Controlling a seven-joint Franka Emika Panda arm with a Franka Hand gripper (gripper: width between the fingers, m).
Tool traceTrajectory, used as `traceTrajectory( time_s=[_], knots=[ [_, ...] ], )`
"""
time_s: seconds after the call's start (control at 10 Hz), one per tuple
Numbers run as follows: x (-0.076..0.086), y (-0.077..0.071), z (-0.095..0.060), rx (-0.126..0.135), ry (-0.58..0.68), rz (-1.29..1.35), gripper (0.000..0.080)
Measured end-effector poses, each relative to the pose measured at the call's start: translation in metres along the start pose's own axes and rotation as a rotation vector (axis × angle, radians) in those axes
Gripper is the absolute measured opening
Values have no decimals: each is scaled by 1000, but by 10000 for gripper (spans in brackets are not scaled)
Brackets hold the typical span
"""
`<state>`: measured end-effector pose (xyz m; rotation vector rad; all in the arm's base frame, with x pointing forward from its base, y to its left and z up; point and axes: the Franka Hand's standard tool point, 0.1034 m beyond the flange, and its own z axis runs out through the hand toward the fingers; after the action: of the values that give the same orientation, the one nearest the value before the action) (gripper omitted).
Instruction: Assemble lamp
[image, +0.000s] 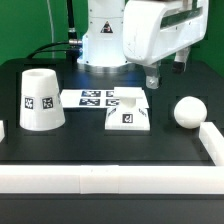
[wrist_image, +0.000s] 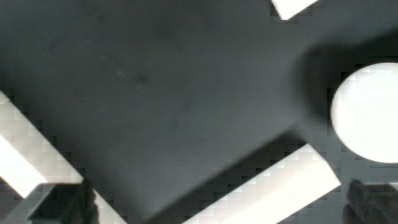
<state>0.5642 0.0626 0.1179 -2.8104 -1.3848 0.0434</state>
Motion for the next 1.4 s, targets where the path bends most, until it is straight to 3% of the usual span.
traceTrajectory(
  time_s=[0.6,0.9,1.1,1.4],
  knots=[
    [-3,-1,1,-2,3,-3,699],
    [-56,-33,20,-1,-3,-5,699],
    [-86,-41,27,3,-9,-1,699],
    [-89,-42,29,8,-13,44,699]
  ],
)
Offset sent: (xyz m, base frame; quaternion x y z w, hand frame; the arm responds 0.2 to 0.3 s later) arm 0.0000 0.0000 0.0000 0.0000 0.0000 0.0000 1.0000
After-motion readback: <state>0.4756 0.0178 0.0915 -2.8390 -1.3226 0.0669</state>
